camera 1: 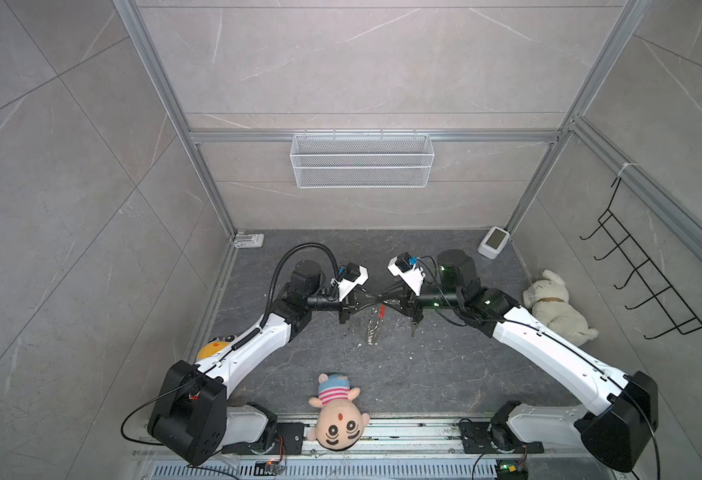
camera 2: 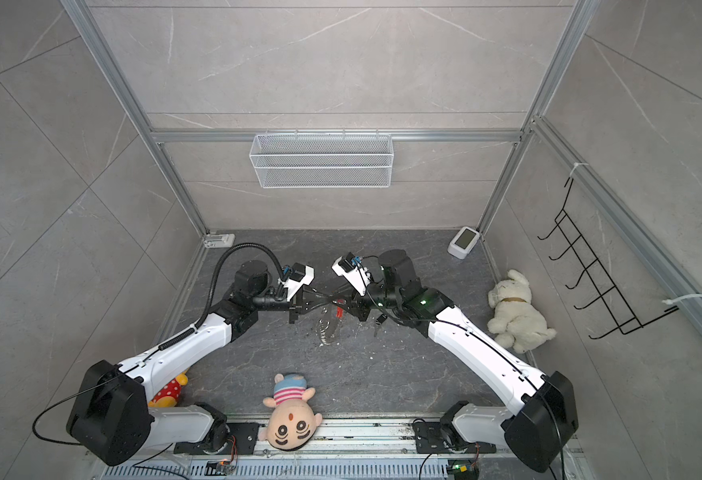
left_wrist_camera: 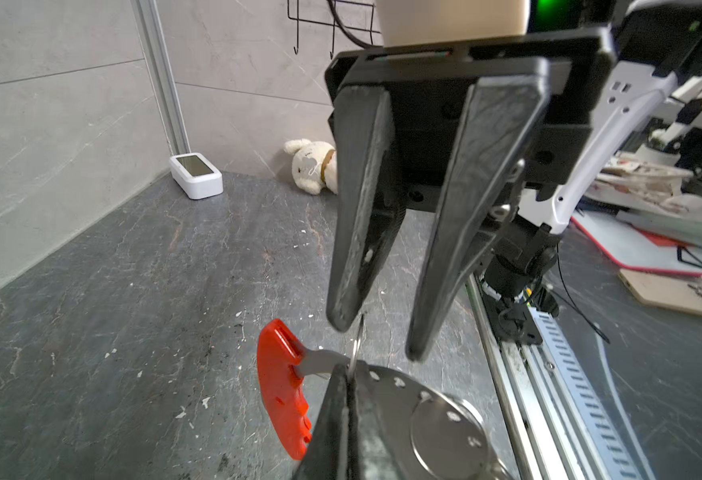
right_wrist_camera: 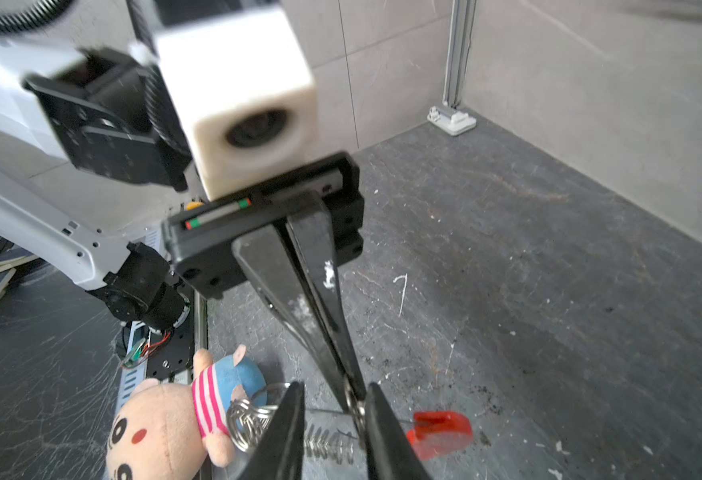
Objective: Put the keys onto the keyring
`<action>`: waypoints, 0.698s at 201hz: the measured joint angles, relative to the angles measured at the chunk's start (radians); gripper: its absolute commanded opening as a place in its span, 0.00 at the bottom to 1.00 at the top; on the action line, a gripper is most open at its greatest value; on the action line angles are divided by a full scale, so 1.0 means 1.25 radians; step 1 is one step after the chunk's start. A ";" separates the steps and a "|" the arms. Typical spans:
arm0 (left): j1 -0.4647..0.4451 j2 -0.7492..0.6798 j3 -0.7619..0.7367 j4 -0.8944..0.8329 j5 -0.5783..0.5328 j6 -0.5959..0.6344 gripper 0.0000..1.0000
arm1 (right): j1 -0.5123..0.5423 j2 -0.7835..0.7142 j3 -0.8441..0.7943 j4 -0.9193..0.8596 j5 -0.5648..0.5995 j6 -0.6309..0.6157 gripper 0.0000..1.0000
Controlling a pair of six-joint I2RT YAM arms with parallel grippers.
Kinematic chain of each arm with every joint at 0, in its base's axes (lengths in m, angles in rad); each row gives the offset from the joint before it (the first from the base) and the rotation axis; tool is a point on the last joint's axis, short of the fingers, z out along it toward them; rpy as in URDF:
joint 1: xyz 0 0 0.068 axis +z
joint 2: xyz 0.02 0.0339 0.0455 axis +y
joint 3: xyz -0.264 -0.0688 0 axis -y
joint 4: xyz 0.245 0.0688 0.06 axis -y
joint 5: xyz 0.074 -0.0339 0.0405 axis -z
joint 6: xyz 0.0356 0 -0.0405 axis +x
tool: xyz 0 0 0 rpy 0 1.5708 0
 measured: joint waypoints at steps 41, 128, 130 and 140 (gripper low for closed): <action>0.000 0.025 -0.061 0.276 -0.023 -0.175 0.00 | -0.070 -0.063 -0.093 0.156 -0.062 0.114 0.27; 0.000 0.059 -0.065 0.540 -0.041 -0.365 0.00 | -0.082 -0.017 -0.111 0.281 -0.136 0.185 0.27; 0.000 0.060 -0.065 0.542 -0.040 -0.367 0.00 | -0.082 -0.015 -0.110 0.283 -0.136 0.185 0.27; 0.000 0.061 -0.065 0.557 -0.038 -0.380 0.00 | -0.082 -0.007 -0.107 0.286 -0.136 0.185 0.27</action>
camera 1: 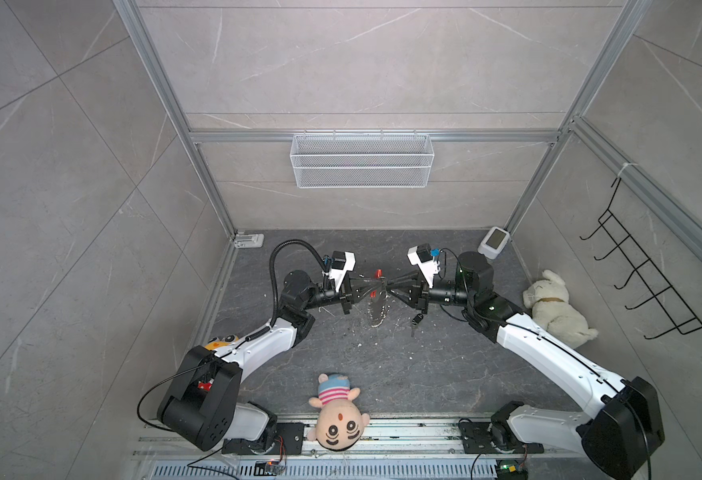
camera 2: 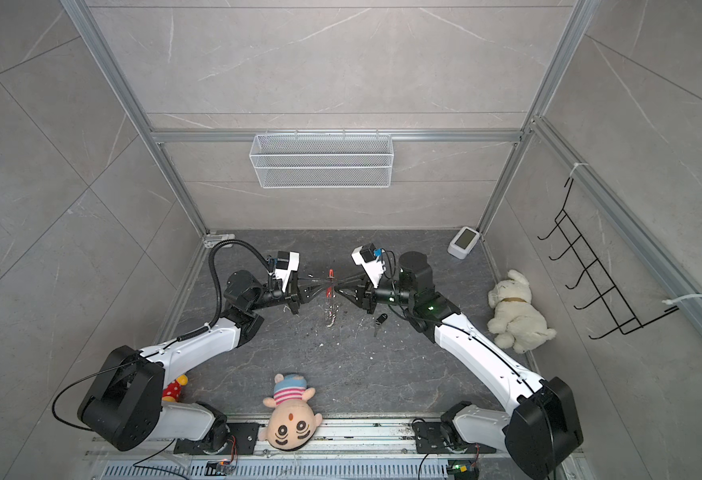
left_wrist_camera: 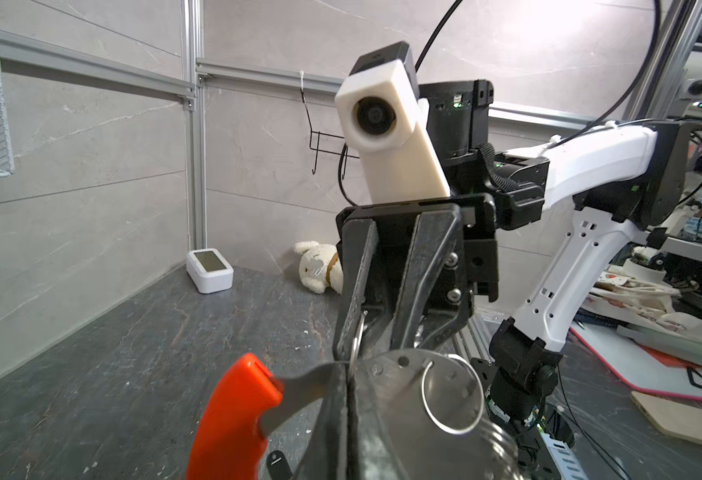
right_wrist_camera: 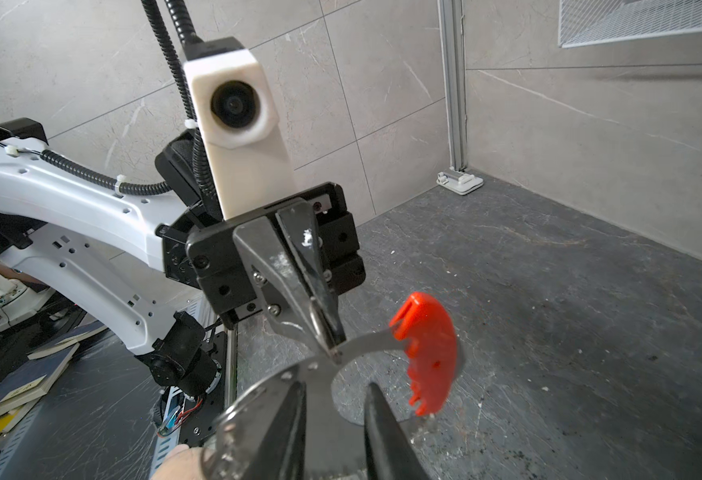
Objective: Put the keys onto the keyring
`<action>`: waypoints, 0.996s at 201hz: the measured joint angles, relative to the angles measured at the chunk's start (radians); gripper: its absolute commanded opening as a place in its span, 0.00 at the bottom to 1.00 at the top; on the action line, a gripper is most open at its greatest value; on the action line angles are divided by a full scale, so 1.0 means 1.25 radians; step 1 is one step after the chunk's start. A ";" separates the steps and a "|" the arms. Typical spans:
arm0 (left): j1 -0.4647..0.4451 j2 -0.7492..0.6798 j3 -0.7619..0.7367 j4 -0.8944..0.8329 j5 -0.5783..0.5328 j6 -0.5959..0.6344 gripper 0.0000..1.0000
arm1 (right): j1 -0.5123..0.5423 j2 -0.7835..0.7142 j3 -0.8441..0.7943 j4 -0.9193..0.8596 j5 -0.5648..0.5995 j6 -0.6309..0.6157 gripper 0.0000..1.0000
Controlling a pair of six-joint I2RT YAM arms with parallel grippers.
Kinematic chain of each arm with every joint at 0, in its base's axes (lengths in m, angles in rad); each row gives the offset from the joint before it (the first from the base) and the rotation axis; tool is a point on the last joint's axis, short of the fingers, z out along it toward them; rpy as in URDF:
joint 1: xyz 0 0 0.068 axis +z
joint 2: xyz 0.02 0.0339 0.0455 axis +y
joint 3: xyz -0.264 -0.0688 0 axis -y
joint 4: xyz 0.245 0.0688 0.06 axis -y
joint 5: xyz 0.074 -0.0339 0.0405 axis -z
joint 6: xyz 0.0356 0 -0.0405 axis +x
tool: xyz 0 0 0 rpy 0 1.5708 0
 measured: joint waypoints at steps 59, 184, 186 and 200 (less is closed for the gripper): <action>0.000 0.024 0.000 0.047 0.005 -0.048 0.00 | 0.000 0.014 0.021 0.019 -0.010 0.000 0.30; 0.001 0.050 0.002 0.113 0.034 -0.113 0.00 | -0.005 0.023 0.036 0.029 -0.020 0.017 0.00; 0.001 0.050 0.003 0.111 0.035 -0.113 0.02 | -0.005 0.023 0.036 0.029 -0.020 0.017 0.00; 0.002 0.048 0.012 0.072 0.039 -0.089 0.17 | -0.005 0.023 0.045 0.000 -0.013 -0.003 0.00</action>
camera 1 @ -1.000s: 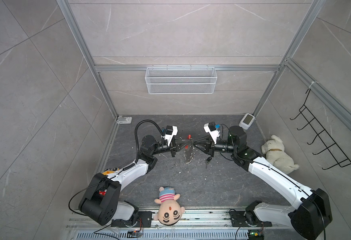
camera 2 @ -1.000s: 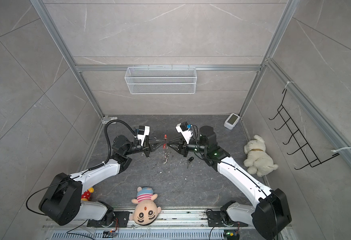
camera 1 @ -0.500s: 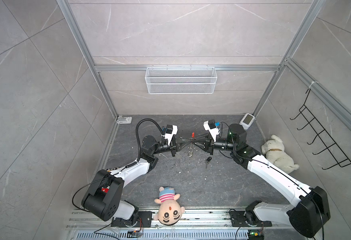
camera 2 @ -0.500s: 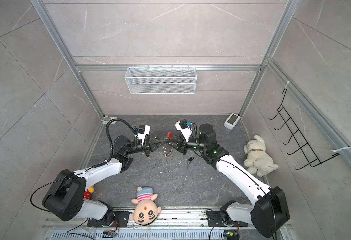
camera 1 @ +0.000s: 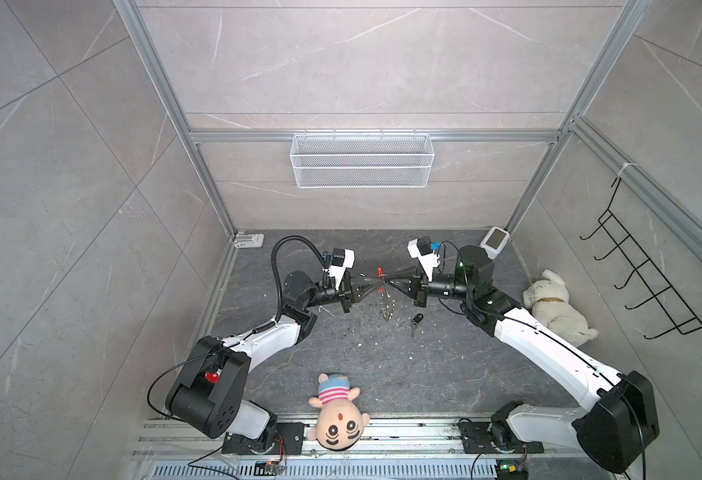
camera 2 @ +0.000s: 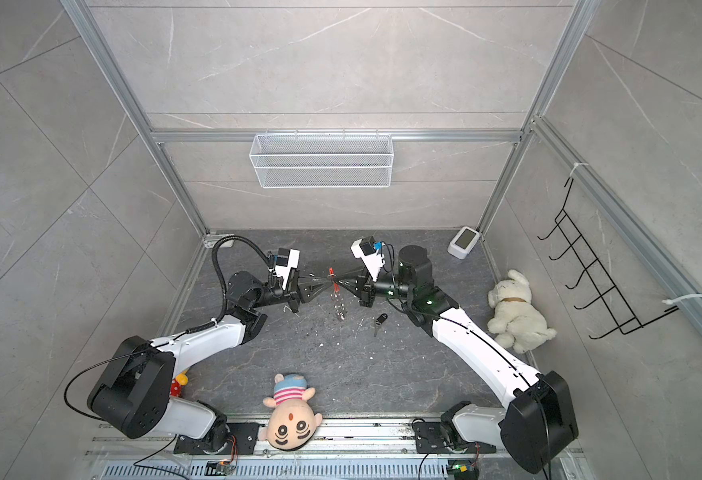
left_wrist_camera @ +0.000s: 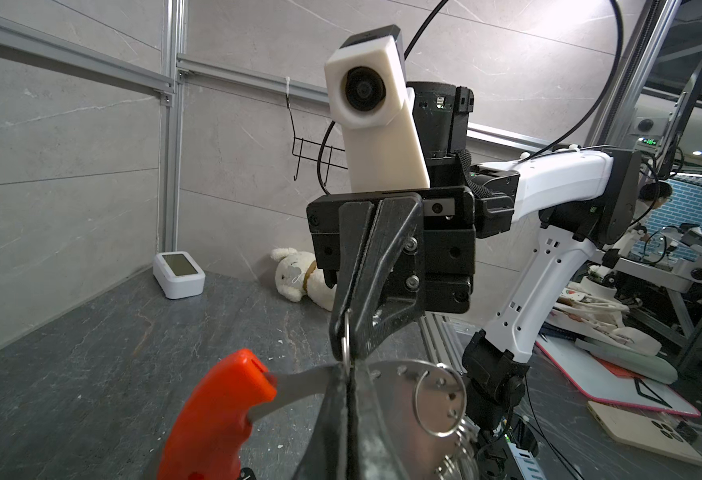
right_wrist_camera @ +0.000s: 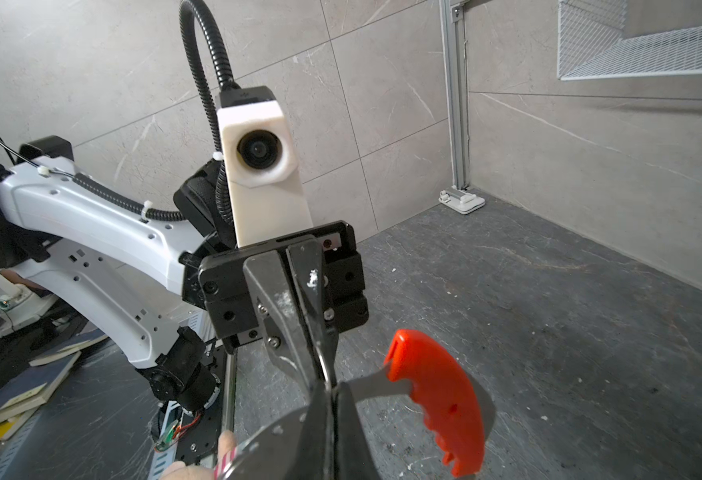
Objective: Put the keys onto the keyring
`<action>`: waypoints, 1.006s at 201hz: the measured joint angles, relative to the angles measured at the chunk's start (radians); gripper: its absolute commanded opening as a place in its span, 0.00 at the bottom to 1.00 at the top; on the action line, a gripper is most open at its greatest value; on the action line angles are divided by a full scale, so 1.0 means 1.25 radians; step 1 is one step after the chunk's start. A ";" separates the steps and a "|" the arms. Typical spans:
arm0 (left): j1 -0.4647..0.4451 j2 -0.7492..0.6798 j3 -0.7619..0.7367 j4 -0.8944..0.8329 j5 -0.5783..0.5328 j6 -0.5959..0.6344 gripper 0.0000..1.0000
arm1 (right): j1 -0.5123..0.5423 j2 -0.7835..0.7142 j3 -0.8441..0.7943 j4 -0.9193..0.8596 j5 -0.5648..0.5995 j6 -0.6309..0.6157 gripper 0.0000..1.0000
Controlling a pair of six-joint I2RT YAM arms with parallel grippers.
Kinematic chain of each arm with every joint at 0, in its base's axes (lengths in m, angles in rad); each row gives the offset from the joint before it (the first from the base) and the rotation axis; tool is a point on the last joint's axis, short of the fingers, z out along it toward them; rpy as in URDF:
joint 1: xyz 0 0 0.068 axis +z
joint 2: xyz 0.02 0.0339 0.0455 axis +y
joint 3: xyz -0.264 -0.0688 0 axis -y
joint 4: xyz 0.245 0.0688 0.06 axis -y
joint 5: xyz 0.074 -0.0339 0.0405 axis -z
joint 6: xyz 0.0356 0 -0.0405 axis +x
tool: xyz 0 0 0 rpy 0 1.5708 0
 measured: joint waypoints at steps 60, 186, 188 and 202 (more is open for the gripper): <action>0.004 -0.135 0.110 -0.618 -0.106 0.449 0.24 | 0.009 -0.001 0.057 -0.242 0.112 -0.186 0.00; 0.009 -0.060 0.292 -1.042 -0.027 0.728 0.27 | 0.052 0.003 0.089 -0.336 0.117 -0.262 0.00; 0.009 -0.060 0.292 -1.042 -0.025 0.728 0.27 | 0.052 0.003 0.089 -0.336 0.117 -0.262 0.00; 0.009 -0.060 0.292 -1.040 -0.013 0.725 0.28 | 0.052 0.003 0.089 -0.336 0.113 -0.262 0.00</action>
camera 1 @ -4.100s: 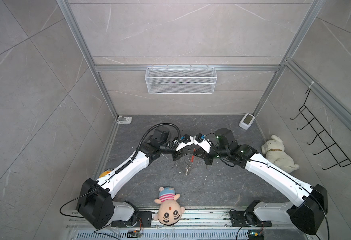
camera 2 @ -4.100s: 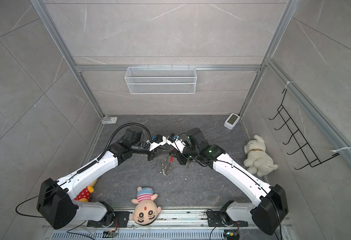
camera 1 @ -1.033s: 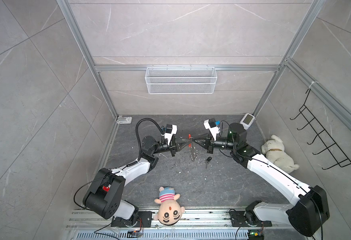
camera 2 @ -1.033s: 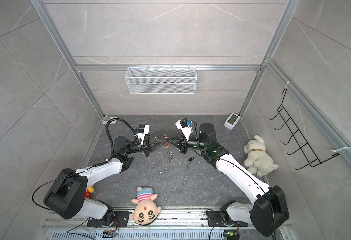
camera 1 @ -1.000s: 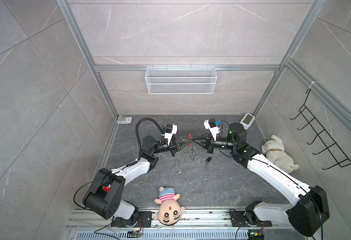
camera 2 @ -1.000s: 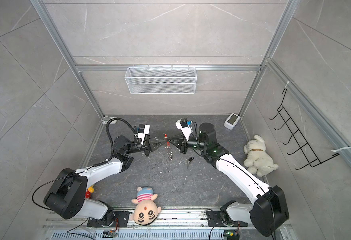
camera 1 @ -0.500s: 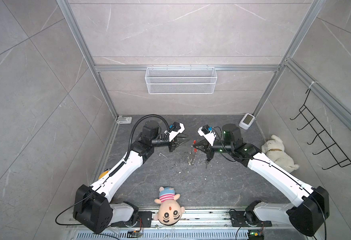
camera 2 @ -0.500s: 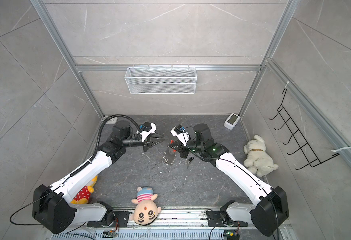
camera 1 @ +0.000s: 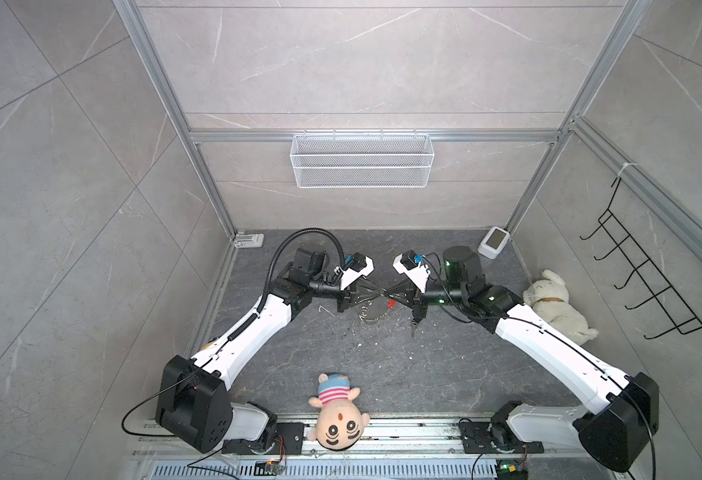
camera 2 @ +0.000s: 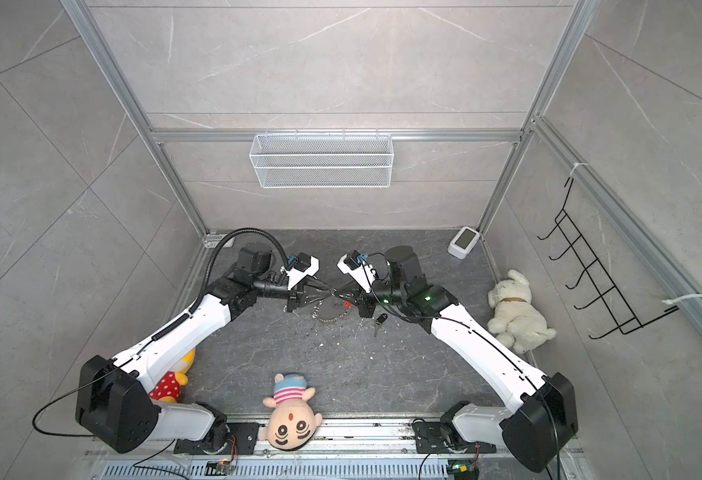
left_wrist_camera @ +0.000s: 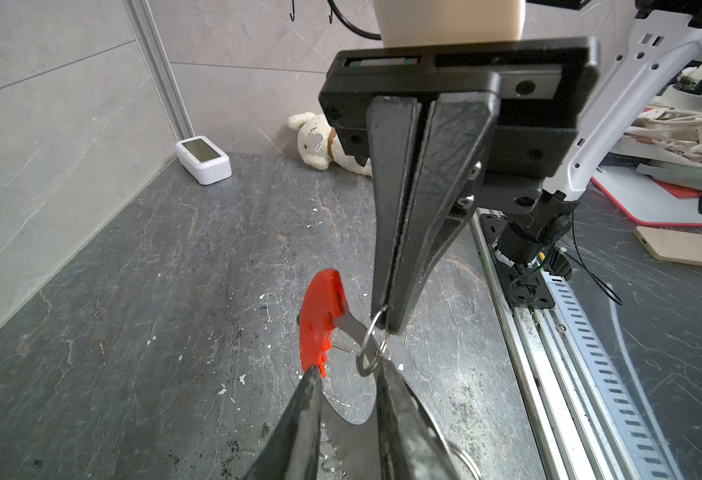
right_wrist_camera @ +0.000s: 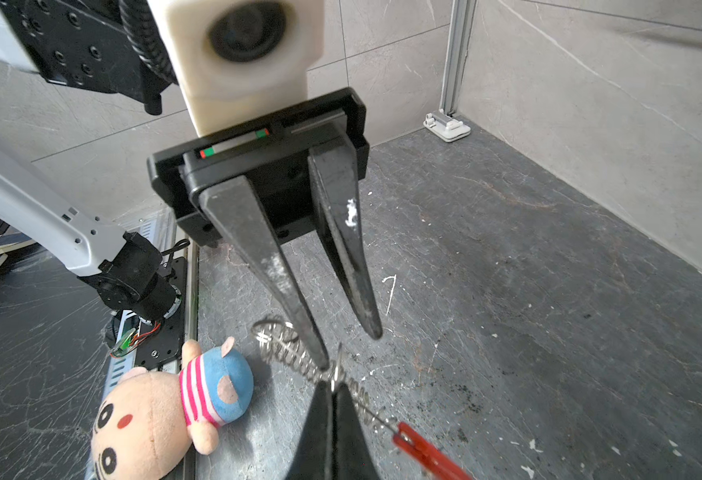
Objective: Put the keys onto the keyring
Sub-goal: 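Open the right gripper and draw it back from the split ring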
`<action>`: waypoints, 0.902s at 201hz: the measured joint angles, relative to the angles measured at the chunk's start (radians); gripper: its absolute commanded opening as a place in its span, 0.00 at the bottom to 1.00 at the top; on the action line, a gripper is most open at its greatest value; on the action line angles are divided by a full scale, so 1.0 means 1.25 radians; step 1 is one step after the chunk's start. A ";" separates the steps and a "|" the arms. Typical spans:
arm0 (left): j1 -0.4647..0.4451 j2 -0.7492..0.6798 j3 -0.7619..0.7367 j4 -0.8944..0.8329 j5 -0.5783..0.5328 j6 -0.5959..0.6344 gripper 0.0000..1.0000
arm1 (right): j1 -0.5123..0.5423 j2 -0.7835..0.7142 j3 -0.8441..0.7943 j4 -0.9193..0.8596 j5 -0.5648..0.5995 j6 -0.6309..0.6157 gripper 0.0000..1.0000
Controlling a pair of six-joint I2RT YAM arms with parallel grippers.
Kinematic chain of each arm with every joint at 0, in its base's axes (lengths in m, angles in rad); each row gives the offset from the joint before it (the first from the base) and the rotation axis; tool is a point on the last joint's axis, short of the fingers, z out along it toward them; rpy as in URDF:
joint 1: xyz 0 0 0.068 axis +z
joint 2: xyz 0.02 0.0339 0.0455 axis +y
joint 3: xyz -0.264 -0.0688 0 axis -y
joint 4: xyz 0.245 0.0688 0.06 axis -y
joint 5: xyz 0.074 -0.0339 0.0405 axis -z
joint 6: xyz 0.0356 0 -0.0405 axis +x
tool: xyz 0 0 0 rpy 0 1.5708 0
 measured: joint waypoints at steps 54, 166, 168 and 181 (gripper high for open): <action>0.000 0.000 0.000 0.004 0.026 -0.009 0.27 | 0.008 0.003 0.001 -0.001 -0.017 0.000 0.00; 0.006 0.012 0.003 -0.020 0.078 -0.023 0.00 | 0.011 0.030 0.027 -0.026 -0.015 -0.009 0.00; 0.006 0.012 0.003 -0.022 0.077 -0.023 0.00 | 0.011 0.030 0.027 -0.028 -0.015 -0.009 0.00; 0.007 0.016 0.007 -0.031 0.085 -0.022 0.00 | 0.011 0.032 0.032 -0.036 -0.014 -0.012 0.00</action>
